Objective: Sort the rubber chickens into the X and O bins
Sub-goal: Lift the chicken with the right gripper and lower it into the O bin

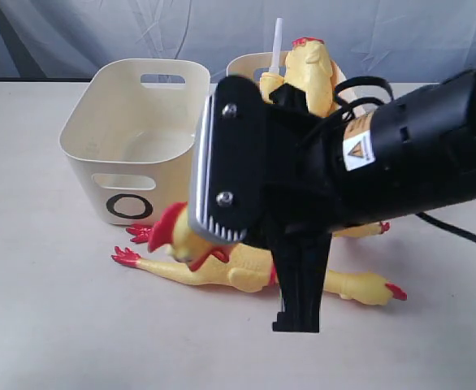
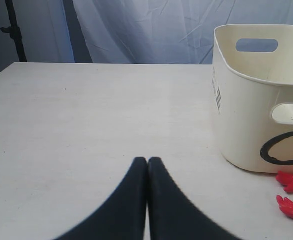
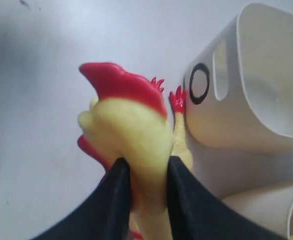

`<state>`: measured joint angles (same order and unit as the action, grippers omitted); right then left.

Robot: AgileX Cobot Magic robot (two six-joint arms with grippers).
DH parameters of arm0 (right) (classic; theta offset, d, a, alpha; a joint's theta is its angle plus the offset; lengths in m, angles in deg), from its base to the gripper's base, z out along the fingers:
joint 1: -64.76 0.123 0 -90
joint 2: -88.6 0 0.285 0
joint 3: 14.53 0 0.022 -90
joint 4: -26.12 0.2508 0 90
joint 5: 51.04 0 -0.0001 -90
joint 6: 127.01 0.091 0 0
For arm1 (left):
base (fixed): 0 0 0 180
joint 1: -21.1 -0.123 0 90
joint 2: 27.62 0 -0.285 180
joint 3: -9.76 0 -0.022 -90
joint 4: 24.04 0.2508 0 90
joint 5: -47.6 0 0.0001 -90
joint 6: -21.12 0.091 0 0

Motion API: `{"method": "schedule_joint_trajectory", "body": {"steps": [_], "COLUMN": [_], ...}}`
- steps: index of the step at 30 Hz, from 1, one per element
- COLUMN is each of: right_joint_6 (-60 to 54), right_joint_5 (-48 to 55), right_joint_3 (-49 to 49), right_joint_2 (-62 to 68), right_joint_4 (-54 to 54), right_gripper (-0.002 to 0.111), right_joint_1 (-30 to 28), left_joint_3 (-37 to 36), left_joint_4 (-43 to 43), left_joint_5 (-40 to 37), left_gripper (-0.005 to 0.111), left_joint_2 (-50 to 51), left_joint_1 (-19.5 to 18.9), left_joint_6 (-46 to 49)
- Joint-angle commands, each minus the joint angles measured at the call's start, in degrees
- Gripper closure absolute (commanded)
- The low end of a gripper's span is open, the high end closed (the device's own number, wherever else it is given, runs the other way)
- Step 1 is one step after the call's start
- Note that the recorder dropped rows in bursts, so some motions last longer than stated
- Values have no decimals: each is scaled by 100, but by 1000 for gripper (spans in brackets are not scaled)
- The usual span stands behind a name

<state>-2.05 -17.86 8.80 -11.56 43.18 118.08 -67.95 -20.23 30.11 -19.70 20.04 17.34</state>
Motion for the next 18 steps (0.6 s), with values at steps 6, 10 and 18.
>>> {"method": "schedule_joint_trajectory", "body": {"steps": [6,10,18], "right_joint_6": [261,321,321], "right_joint_5": [-1054,-1583,-2173], "right_joint_3": [-13,-13,-279], "right_joint_2": [-861,-1090,-1367], "right_joint_4": [553,715,1908], "right_gripper": [109,109,109], "right_joint_1": [10,10,10], "left_joint_3": [50,50,50], "left_joint_4": [10,10,10], "left_joint_5": [86,75,75], "left_gripper": [107,107,107], "left_joint_2": [-14,-14,-14], "left_joint_1": [62,63,63], "left_joint_6": [-13,-13,-13]}}
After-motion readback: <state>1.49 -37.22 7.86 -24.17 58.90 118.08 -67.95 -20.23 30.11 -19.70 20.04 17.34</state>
